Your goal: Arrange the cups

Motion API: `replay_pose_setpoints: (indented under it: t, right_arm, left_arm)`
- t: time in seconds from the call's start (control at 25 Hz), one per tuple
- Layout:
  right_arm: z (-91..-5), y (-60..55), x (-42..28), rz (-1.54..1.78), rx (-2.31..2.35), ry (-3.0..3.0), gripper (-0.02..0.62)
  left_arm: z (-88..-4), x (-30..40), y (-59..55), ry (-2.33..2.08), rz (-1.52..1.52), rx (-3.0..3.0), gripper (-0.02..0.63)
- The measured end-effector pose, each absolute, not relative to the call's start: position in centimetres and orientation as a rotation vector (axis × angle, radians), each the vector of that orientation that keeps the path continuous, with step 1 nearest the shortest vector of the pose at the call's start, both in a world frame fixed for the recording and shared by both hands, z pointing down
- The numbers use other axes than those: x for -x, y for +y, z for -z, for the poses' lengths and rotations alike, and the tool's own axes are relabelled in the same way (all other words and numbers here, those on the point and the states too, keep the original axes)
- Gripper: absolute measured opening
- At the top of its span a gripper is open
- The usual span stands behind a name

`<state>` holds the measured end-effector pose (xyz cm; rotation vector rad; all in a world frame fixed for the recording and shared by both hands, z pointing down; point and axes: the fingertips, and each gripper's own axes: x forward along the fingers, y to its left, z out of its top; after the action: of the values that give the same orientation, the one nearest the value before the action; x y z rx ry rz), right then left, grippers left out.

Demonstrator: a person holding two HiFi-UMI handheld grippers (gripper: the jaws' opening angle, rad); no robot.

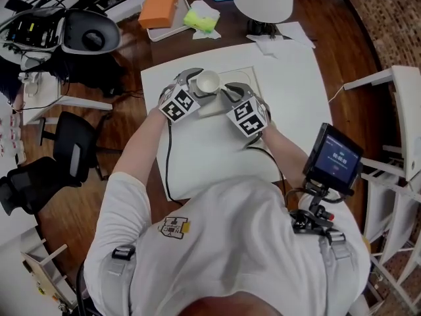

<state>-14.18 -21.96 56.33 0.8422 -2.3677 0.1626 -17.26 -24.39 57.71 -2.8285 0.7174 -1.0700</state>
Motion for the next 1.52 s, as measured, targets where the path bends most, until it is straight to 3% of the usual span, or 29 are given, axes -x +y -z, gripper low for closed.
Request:
replay_pose_setpoints:
  t: [0.12,0.52,0.92,1.2,1.52]
  right_arm:
    - [-56.0,-22.1,14.5,-0.168,-0.838,-2.397,0.086]
    - [-52.5,-19.7,13.3,-0.088,-0.903,-2.424,0.076]
    - [-50.1,-13.4,11.5,-0.059,-0.921,-2.464,0.048]
    - [-52.9,-6.4,10.7,-0.113,-0.832,-2.458,0.031]
    - [-57.5,0.3,9.6,-0.157,-0.704,-2.405,0.000]
  left_arm:
    - [-57.7,17.7,-24.6,0.736,1.064,2.814,0.400]
    - [-52.5,18.7,-22.1,0.863,0.915,2.799,0.393]
    - [-46.8,18.4,-15.2,1.102,0.537,2.850,0.184]
    - [-50.9,17.0,-7.9,1.226,0.500,2.948,0.000]
    - [-57.2,14.2,-1.1,1.259,0.598,3.089,0.000]
